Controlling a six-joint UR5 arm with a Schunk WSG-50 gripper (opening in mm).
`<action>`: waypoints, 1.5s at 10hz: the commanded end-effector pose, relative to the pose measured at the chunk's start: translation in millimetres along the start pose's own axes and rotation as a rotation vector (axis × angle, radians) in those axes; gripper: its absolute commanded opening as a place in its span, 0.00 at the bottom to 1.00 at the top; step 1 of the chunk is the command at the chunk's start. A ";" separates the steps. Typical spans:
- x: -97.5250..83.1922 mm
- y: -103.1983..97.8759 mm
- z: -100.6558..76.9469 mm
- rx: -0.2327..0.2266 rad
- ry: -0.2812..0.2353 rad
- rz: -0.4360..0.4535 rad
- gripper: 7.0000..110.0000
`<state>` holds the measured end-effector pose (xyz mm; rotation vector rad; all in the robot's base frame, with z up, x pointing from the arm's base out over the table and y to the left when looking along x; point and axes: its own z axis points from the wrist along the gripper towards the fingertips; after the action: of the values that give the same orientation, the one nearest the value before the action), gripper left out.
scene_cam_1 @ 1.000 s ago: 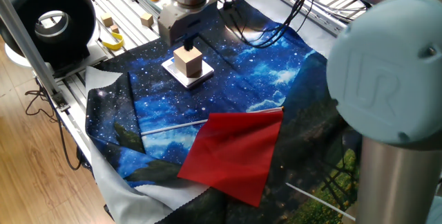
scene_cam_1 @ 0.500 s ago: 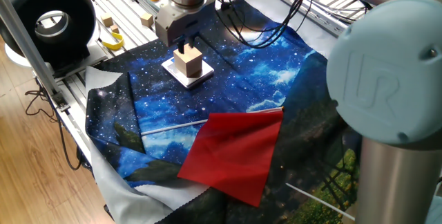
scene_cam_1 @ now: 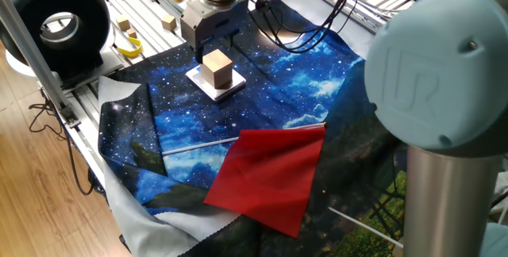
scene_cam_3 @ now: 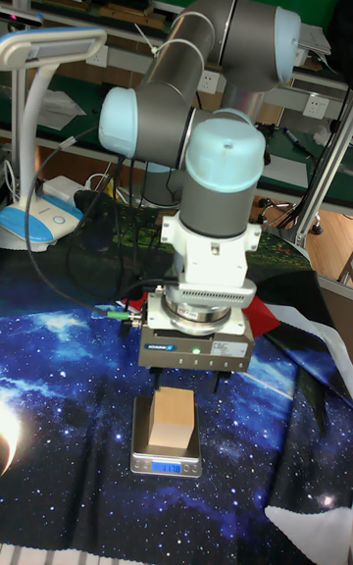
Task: Remove the object from the scale
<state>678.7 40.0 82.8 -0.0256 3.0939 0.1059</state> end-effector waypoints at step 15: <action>-0.7 -13.8 44.9 0.069 0.035 0.166 0.36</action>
<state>683.2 33.9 36.1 0.1863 3.1181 0.0051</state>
